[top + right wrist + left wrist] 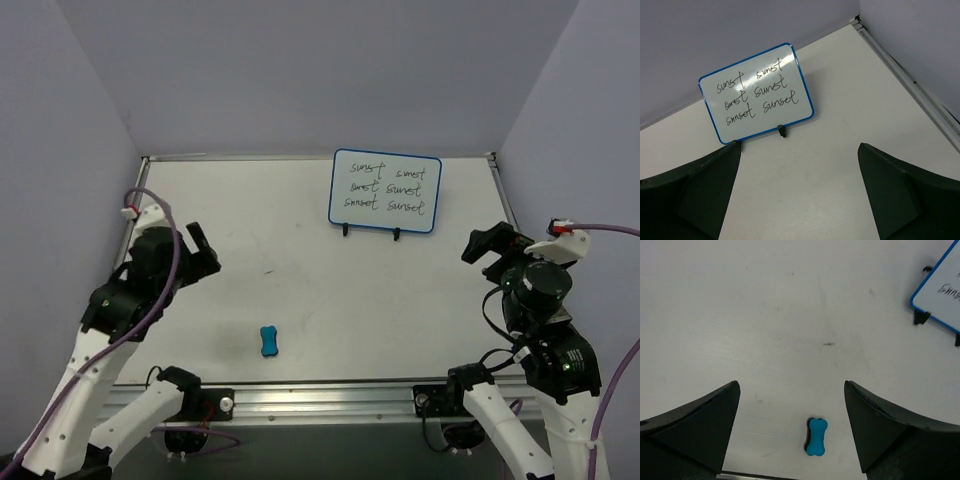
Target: Erase the whiteboard
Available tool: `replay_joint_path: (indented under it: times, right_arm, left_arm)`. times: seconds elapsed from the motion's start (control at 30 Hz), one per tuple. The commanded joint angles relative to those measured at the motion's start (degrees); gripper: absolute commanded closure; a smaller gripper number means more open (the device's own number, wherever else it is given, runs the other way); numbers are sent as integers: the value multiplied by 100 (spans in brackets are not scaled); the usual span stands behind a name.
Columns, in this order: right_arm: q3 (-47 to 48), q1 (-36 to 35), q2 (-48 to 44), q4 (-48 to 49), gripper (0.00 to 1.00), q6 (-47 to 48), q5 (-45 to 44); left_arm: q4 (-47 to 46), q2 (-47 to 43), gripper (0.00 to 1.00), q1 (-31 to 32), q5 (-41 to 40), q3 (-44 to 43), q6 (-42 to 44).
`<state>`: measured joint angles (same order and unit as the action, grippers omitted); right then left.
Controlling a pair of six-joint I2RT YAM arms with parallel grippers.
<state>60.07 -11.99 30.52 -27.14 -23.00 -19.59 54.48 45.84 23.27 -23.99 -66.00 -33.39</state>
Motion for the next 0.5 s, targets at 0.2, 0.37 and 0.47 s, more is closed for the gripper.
replay_joint_path:
  times: [0.2,0.37,0.47]
  right_arm:
    - [-154,30,200,358,0,-248,307]
    - [-215,30,130,375,0,-222,281]
    - [-382,30,94,498,0,-257,289]
  left_arm:
    - [-297,1928,6,2322,-283,869,-2242]
    - [-314,2279,6,3298,-520,1368,-3068]
    - [-754,2639,1,3586,-80,1729,-3392]
